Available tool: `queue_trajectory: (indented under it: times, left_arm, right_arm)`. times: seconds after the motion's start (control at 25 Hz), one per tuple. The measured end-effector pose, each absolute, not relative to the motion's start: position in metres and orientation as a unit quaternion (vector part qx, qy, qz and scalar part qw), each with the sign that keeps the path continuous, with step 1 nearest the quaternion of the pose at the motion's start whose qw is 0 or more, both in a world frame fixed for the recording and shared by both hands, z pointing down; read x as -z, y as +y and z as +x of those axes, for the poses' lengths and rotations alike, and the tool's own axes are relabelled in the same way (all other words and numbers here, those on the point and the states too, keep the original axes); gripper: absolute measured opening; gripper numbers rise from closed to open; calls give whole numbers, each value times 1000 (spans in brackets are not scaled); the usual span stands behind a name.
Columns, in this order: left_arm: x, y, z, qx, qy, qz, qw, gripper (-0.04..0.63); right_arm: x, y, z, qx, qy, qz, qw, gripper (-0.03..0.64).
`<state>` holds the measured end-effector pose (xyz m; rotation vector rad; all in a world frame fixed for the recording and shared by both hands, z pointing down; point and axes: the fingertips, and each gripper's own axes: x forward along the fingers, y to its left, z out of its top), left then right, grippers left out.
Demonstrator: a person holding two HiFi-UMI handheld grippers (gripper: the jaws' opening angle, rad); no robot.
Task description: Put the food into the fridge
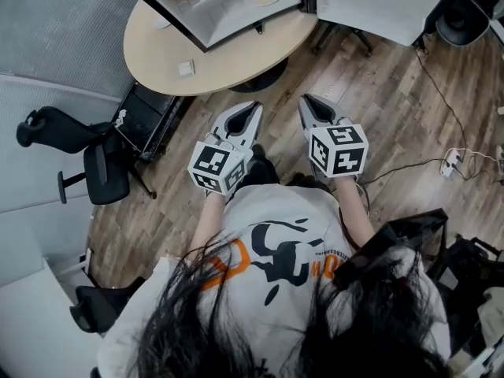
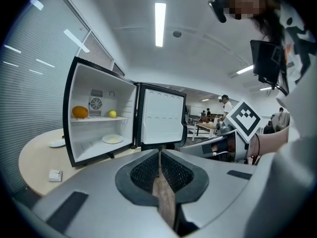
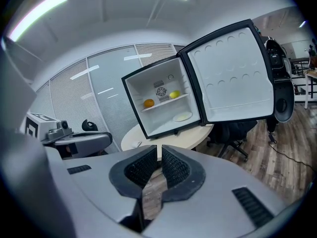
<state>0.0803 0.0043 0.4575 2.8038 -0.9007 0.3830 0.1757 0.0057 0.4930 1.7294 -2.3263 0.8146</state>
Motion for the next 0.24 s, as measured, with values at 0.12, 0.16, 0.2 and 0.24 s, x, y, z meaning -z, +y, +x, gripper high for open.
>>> queue_trajectory:
  times: [0.12,0.16,0.2,0.24]
  left_arm:
    - [-459,4,76,-129,-304,940,88,11]
    - [-460,3,75,-129,-305,940,88,11]
    - [-460,3,74,-129,-305,940,89,11]
    - [-460,2,73,-129,-305,939,89,11]
  right_arm:
    - [-494,3,171,-270,-773,569,70,40]
    - [-494,2,169,-270,-774,569,70,40]
    - [-494,2,168,-270,-774,568,71,40]
    - [-494,1,167,-270,-775,567,72,40]
